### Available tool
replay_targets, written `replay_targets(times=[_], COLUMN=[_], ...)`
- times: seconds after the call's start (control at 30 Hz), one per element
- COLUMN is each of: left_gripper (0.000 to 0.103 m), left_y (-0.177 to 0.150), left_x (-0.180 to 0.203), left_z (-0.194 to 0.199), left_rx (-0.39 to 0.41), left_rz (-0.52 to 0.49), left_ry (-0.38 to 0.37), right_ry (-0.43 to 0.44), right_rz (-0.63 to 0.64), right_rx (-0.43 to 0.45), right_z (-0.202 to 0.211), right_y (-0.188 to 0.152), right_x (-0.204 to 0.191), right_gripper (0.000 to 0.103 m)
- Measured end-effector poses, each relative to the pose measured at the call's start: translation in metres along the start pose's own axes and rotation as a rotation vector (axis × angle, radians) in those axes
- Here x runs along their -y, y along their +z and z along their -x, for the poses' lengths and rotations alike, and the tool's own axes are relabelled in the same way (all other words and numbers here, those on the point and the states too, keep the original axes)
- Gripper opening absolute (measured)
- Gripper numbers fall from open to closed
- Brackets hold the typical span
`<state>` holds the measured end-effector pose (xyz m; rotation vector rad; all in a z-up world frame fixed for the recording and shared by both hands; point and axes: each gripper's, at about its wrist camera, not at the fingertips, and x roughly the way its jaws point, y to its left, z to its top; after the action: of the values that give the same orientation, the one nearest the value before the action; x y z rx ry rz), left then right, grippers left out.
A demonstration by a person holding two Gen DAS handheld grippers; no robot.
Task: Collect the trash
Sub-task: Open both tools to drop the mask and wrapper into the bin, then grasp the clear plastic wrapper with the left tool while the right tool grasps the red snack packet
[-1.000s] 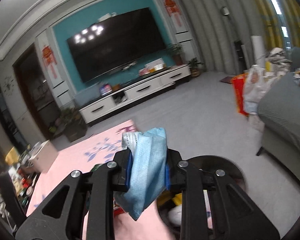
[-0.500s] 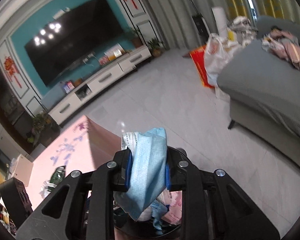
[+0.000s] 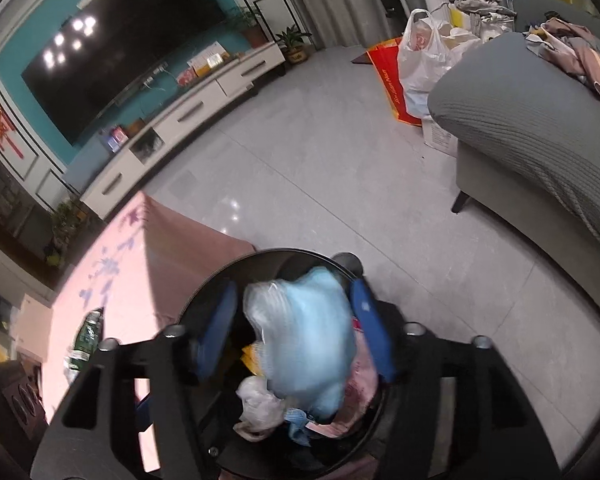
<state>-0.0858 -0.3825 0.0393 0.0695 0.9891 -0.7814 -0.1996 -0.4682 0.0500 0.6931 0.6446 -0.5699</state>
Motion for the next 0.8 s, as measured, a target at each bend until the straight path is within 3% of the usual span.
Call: replay_targets(times=[0.1,0.27,0.43,0.53,0.63,0.7,0.8], left_gripper=[0.094,0.099,0.100,0.100,0.100,0.100,0.100], left_y=[-0.001,0.000,0.002,0.006,0.006,0.002,-0.009], left_x=[-0.010,-0.039,-0.087,-0.133,-0.192,-0.236,-0.297], left_z=[0.017,0.052,0.100,0.131,0.155,0.165,0.166], left_rx=[0.026,0.099,0.189,0.238,0.276,0.294,0.315], left_rz=[0.004,0.054,0.091,0.107,0.203,0.298,0.450], left_ry=[0.030,0.095,0.235,0.328,0.435,0.469,0.438], right_ry=[0.029,0.073,0.099,0.135,0.192,0.221,0.244], right_rz=[-0.008,0.020,0.101,0.177,0.263,0.302,0.371], right_rx=[0.018,0.042,0.033,0.007,-0.046,-0.085,-0.174], right_z=[0.007,0.016,0.016,0.011,-0.001,-0.010,-0.032], right_y=[0.002,0.000,-0.006,-0.016,-0.030,-0.040,-0.062], right_x=[-0.003,-0.021,-0.055,-0.086,-0.122,-0.141,-0.173], right_gripper=[0.079,0.087,0.096,0.097,0.097,0.097,0.097])
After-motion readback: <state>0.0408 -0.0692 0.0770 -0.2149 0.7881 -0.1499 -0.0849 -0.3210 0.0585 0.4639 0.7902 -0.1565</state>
